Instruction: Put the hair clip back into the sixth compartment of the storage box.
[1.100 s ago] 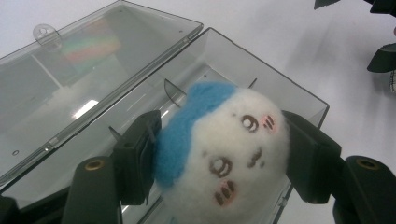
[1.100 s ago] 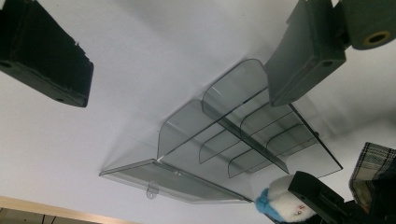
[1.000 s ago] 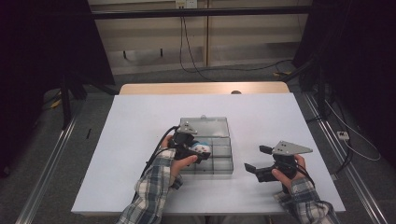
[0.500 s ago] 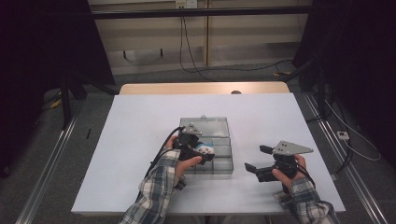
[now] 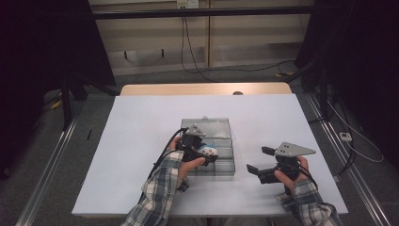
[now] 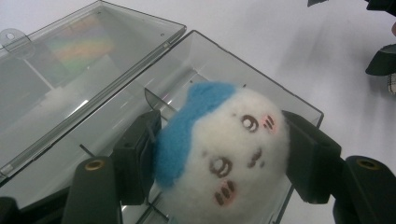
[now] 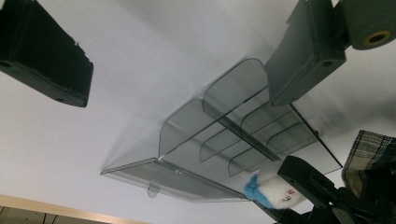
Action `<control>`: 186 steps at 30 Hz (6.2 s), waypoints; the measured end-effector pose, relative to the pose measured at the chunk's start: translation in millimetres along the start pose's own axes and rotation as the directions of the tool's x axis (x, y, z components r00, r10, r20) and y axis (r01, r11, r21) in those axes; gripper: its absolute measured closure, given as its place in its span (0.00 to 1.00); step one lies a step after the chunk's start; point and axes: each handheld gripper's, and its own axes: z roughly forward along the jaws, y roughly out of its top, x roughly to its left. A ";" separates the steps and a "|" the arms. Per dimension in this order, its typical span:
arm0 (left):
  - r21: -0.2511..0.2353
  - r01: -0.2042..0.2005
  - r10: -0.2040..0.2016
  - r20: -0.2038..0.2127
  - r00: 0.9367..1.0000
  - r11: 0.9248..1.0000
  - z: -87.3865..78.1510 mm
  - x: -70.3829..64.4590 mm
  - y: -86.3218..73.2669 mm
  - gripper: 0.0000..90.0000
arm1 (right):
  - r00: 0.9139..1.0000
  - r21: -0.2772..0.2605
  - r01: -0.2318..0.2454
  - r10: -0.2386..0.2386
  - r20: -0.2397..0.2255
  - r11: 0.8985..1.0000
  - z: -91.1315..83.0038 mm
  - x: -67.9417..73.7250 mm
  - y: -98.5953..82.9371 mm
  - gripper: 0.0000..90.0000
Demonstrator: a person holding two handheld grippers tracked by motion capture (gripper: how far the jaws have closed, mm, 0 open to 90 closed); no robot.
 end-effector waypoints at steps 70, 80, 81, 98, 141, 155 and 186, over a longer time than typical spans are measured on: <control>0.035 -0.036 0.034 0.054 0.998 0.999 32.2 -20.4 1.4 0.38 | 1.000 -0.003 -0.001 0.001 0.003 1.000 -2.6 -0.3 -0.4 0.08; 0.032 -0.046 0.044 0.057 0.997 0.998 37.0 -23.6 2.1 0.38 | 1.000 -0.003 -0.001 0.001 0.003 1.000 -2.6 -0.2 -0.3 0.08; 0.035 -0.044 0.042 0.061 0.997 0.998 37.5 -24.1 2.5 0.38 | 1.000 -0.003 -0.001 0.001 0.003 1.000 -2.5 -0.3 -0.3 0.08; 0.037 -0.040 0.038 0.076 0.996 0.998 42.3 -24.3 2.8 0.31 | 1.000 -0.004 -0.003 0.003 0.003 1.000 -2.8 -0.4 -0.1 0.08; -0.098 0.088 -0.093 -0.051 0.994 0.991 -15.1 27.0 7.2 0.18 | 0.997 -0.039 -0.042 0.044 0.056 0.998 27.1 -13.0 31.1 0.08; -0.108 0.146 -0.157 -0.102 0.982 0.983 -23.2 53.7 0.2 0.13 | 0.996 -0.012 -0.056 0.057 0.073 0.998 48.5 -19.9 43.2 0.08; -0.136 0.286 -0.309 -0.186 0.933 0.948 -8.3 112.2 -6.7 0.11 | 0.972 0.011 -0.198 0.195 0.131 0.980 113.5 -41.5 56.2 0.17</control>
